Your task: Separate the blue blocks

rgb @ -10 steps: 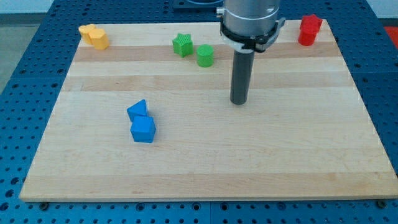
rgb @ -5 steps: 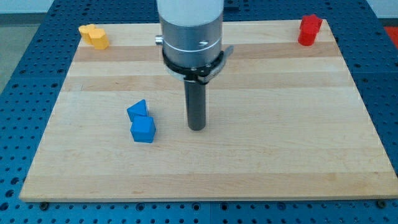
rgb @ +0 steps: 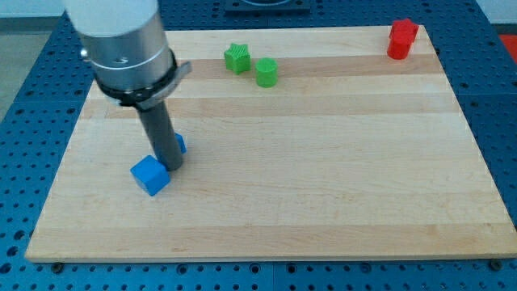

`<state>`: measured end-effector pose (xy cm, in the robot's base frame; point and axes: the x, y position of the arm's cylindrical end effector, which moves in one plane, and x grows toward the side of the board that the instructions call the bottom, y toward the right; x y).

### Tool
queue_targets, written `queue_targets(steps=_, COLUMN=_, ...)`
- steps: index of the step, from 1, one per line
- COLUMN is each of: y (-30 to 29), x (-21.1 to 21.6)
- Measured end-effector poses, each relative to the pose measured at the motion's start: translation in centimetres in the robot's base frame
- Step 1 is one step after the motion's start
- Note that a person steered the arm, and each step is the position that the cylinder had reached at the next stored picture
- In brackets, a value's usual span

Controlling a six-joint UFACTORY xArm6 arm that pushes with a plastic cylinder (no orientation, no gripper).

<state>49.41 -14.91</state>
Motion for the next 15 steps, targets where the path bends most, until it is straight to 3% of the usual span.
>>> queue_targets(steps=3, y=-4.0, x=0.0)
queue_targets(steps=15, y=-5.0, x=3.0)
